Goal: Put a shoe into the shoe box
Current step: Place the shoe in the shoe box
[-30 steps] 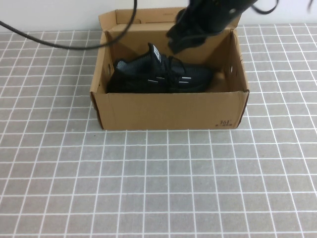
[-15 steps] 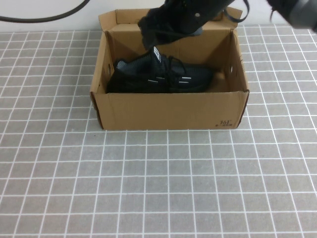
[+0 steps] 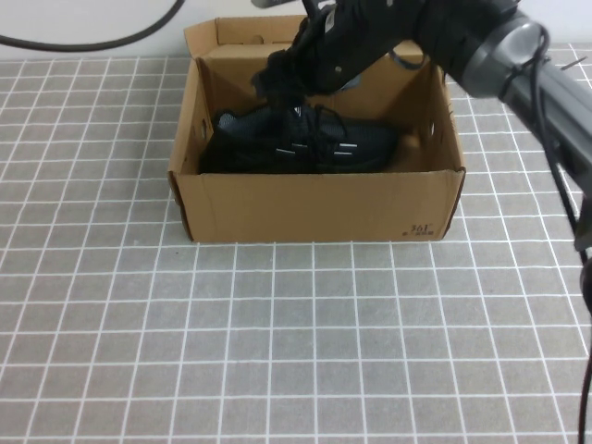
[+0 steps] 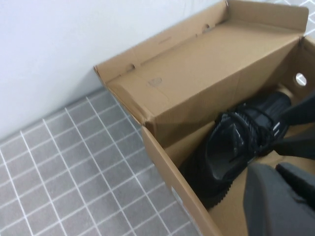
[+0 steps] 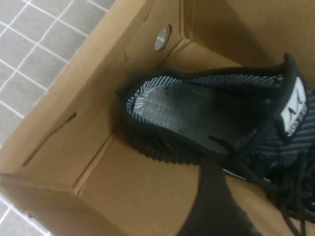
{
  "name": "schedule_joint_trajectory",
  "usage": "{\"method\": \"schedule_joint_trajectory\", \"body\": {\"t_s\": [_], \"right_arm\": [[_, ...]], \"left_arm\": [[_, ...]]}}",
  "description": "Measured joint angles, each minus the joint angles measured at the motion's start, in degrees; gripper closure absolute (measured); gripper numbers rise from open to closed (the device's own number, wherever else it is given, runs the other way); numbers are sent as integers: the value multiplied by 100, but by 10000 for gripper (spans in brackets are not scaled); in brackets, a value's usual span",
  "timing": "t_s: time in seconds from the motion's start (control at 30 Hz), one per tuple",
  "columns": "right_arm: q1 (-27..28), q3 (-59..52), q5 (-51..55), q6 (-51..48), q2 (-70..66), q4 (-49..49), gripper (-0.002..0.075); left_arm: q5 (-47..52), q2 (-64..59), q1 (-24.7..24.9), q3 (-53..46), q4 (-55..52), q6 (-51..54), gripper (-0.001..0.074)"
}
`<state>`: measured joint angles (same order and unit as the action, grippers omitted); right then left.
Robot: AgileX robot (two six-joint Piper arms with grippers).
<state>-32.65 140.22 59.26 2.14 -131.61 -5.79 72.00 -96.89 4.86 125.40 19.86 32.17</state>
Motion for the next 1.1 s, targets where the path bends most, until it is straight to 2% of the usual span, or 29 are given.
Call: {"method": "schedule_joint_trajectory", "body": {"t_s": [0.27,0.43,0.9,1.0,1.1], "right_arm": [[-111,0,-501,26,-129,155,347],[-115,0,-588,187,-275,614,348],[-115,0,-900,352,-671,1044,353],[-115,0,-912,378,-730,1098,403],[-115,0,-934,378,-743,1098,536]], "left_arm": [[48,-160,0,-96,0,19,734],[48,-203,0,-128,0,19,734],[48,-203,0,-128,60,32,734],[48,-203,0,-128,60,32,734],[48,-203,0,-128,60,44,734]]}}
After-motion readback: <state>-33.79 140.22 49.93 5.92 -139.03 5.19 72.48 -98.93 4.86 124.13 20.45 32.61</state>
